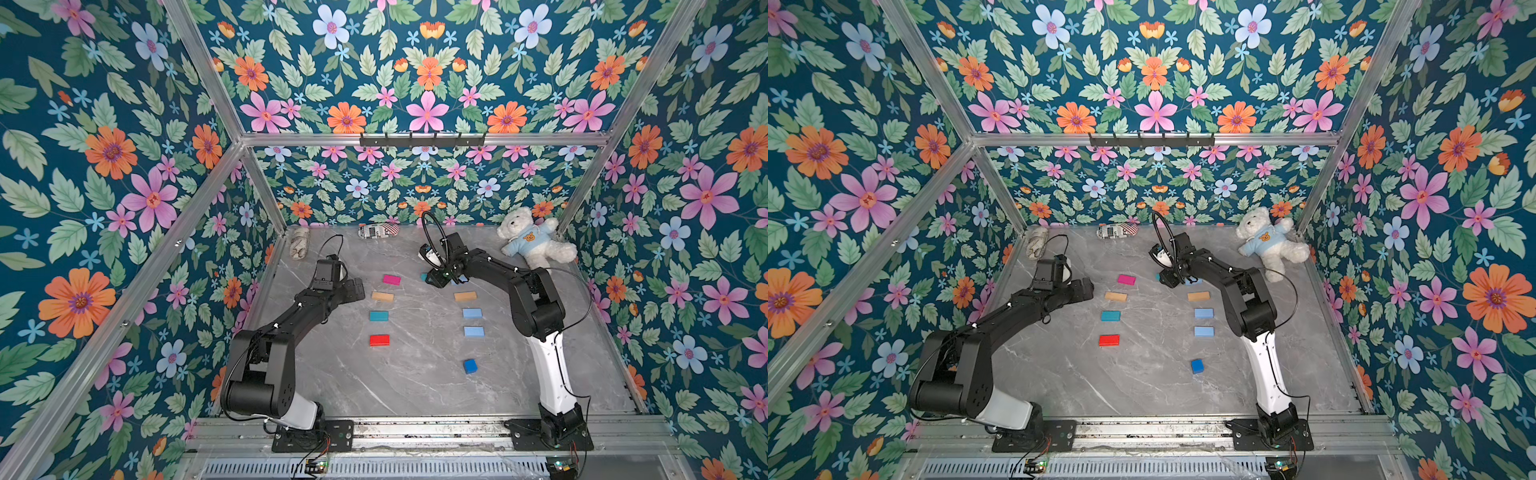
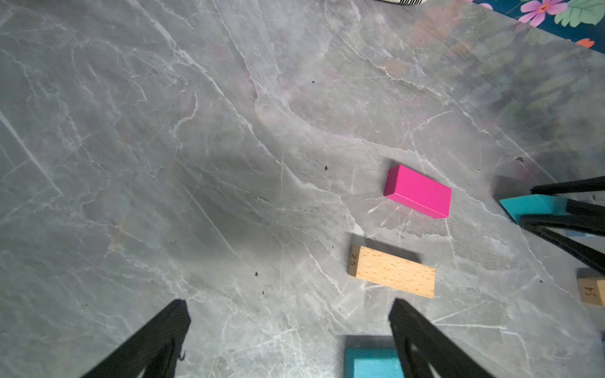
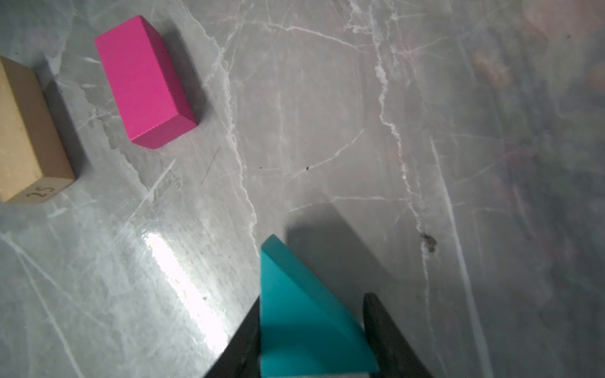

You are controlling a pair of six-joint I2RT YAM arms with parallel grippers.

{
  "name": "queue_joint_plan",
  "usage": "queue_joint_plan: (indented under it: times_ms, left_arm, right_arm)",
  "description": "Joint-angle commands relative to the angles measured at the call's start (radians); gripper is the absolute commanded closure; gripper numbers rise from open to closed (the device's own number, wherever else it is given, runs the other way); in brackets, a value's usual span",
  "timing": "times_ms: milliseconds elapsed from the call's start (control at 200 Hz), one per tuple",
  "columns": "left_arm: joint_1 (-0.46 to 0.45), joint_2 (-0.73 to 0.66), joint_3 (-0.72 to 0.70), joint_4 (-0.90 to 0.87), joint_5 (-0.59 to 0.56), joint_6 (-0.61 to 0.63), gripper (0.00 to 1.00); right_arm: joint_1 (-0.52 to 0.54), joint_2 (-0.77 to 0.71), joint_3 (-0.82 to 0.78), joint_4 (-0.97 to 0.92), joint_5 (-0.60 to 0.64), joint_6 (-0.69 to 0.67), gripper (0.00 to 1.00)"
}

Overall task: Assemble a heart with building blocks
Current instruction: Adjust the building block at the center of the board.

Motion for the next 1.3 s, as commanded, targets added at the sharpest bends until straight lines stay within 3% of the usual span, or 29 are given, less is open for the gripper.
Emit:
queue_joint_plan:
  times_ms: [0, 815, 895, 945, 1000, 1020, 1035, 1300]
  left_arm:
    - [0.0, -0.01, -0.004, 0.014, 0.008, 0.006, 0.0]
    - [0.0, -0.016, -0.025, 0.024, 0.006, -0.001, 0.0]
    - [0.0, -0.013, -0.021, 0.025, 0.008, -0.001, 0.0]
    - [0.0, -0.012, -0.02, 0.024, 0.008, -0.002, 0.0]
    - [0.0, -0.011, -0.019, 0.026, 0.009, -0.005, 0.0]
    - [0.0, -0.009, -0.019, 0.026, 0.009, -0.005, 0.0]
    - [0.0, -0.009, -0.019, 0.026, 0.009, -0.006, 0.0]
    - [-0.009, 0.01, 0.008, 0.025, 0.015, -0.007, 0.0]
  right_arm:
    - [0.01, -0.008, 0.005, 0.021, 0.043, 0.013, 0.74]
    - [0.024, 0.018, 0.036, -0.025, 0.107, 0.034, 0.68]
    - [0.023, 0.02, 0.036, -0.028, 0.106, 0.039, 0.61]
    - [0.023, 0.02, 0.037, -0.029, 0.103, 0.042, 0.48]
    - [0.024, 0.018, 0.036, -0.032, 0.093, 0.048, 0.25]
    - [0.023, 0.016, 0.035, -0.031, 0.091, 0.05, 0.07]
    - [0.023, 0.014, 0.033, -0.03, 0.089, 0.051, 0.01]
    - [0.023, -0.104, -0.014, -0.004, 0.05, 0.084, 0.01]
